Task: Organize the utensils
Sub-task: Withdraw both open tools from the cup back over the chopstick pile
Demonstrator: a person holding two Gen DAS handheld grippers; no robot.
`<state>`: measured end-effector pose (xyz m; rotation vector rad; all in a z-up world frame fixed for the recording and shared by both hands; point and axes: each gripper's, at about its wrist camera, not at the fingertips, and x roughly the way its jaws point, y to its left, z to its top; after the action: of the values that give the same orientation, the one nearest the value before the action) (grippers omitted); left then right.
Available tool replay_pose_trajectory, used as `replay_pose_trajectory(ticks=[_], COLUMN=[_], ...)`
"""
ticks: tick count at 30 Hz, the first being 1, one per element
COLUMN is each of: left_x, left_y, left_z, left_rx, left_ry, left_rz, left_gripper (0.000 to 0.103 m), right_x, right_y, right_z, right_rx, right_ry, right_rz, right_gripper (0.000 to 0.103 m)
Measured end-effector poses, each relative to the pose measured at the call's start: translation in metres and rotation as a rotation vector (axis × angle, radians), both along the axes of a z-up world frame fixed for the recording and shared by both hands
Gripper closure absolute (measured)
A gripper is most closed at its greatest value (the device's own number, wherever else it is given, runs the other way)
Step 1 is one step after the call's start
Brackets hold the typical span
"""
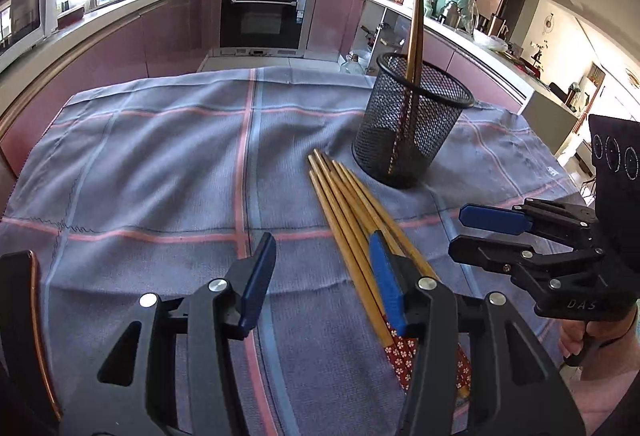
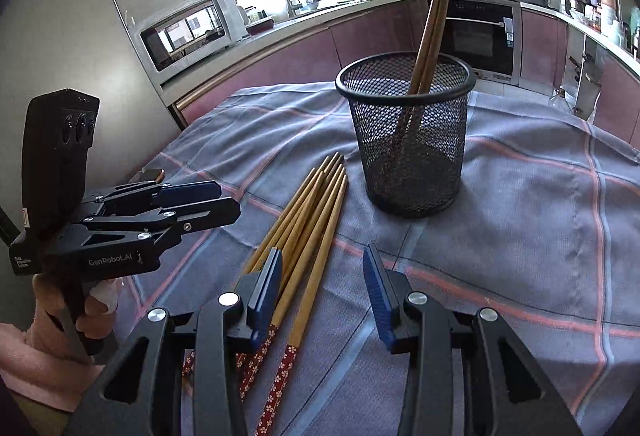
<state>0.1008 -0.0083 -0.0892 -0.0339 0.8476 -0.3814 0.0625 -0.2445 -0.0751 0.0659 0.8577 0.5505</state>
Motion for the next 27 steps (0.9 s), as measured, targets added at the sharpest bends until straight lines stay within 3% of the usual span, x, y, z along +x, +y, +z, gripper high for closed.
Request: replay_pose_trajectory(ticks=[27], left_x=[0.000], left_y=[-0.019], left_z=[-0.026], left_rx=[0.057], left_ry=[0.066], left_rz=[-0.024], left_gripper=[0.056], right_x=[-0.002], right_y=[0.014], right_z=[-0.019], right_rx=[-0.029], right_ry=[0.039], right_rz=[-0.011], right_gripper=[0.064])
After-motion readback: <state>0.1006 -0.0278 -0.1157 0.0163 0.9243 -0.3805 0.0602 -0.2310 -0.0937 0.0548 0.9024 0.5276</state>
